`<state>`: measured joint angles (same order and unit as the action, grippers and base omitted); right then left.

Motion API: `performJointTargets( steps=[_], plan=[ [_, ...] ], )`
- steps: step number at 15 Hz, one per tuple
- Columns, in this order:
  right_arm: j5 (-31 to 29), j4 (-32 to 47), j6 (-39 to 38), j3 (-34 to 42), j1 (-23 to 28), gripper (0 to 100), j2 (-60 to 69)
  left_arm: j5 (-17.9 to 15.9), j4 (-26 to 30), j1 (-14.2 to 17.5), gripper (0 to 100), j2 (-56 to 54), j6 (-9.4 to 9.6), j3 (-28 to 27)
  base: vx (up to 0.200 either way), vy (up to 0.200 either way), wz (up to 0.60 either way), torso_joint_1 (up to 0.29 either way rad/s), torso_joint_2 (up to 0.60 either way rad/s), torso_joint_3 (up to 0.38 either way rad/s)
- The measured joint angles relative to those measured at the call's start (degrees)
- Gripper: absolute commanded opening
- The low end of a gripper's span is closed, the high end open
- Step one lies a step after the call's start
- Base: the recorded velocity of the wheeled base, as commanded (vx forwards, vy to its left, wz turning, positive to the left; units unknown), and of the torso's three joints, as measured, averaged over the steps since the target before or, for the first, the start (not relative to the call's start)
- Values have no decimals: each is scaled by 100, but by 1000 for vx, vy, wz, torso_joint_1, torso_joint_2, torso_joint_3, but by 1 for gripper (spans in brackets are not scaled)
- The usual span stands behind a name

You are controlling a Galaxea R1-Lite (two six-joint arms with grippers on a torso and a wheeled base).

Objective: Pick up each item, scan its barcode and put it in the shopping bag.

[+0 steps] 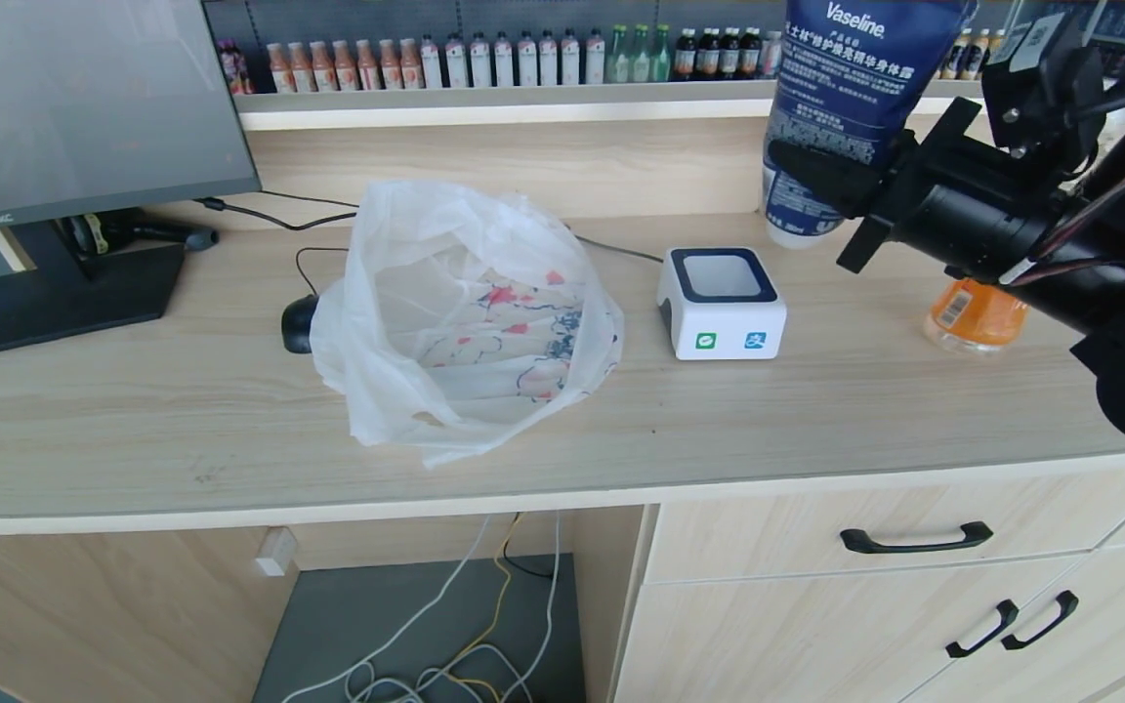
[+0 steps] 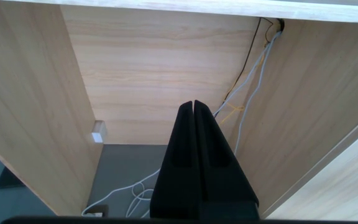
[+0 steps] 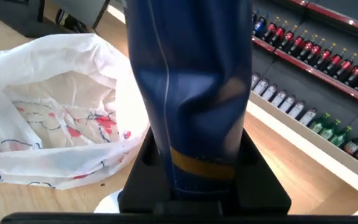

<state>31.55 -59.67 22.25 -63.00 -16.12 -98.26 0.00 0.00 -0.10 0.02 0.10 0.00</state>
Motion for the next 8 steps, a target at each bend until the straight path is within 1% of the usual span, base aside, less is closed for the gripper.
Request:
performJointTargets(
  steps=[1, 3, 4, 6, 8],
  plan=[
    [-434, -429, -455, 200, -20, 0, 29, 0, 2, 0, 0, 0, 1, 0, 0, 0, 0, 0, 0, 0],
    [-1541, -1286, -1229, 691, -177, 0, 55, 0, 0, 0, 0, 0, 0, 0, 0, 0, 0, 0, 0, 0],
    [-1871, -1526, -1413, 936, -271, 0, 60, 0, 0, 0, 0, 0, 0, 0, 0, 0, 0, 0, 0, 0],
    [-2324, -1860, -1497, 1452, -364, 0, 85, 0, 0, 0, 0, 0, 0, 0, 0, 0, 0, 0, 0, 0],
    [-2799, -2060, -1534, 1802, -461, 0, 118, 0, 0, 0, 0, 0, 0, 0, 0, 0, 0, 0, 0, 0]
  ],
)
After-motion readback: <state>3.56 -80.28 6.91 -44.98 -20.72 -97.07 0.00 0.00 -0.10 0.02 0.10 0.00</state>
